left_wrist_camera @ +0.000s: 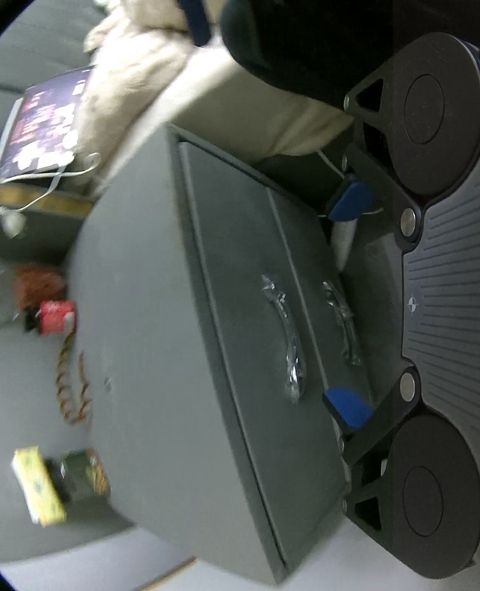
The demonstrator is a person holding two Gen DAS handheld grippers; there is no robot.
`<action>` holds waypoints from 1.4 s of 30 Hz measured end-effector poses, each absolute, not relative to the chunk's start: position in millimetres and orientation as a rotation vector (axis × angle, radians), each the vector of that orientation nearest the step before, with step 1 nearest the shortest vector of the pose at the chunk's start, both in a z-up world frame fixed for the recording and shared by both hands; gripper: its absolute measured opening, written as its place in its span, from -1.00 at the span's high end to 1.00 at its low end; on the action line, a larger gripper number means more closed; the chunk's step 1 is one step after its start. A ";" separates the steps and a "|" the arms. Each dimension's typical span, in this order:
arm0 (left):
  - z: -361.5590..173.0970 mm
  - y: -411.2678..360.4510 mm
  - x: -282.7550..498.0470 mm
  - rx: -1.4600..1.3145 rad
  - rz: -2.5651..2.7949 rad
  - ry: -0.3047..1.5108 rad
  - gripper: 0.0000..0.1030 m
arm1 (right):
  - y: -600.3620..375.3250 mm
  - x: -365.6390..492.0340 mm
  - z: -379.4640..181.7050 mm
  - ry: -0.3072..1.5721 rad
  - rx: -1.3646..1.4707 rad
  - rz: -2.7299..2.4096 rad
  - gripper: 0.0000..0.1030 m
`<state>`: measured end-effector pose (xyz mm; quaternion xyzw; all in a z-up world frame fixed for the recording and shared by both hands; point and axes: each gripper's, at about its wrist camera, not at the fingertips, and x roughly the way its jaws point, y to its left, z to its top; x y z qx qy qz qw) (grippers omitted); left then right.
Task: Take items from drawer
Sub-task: 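Move the left tool down to the upper drawer's chrome handle and grasp it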
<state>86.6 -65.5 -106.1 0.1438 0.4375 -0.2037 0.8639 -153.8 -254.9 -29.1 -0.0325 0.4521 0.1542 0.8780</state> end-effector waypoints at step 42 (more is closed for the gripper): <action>-202.8 -112.1 127.7 1.123 -0.649 0.782 0.62 | -305.1 -143.9 -45.1 0.912 0.330 0.328 -0.81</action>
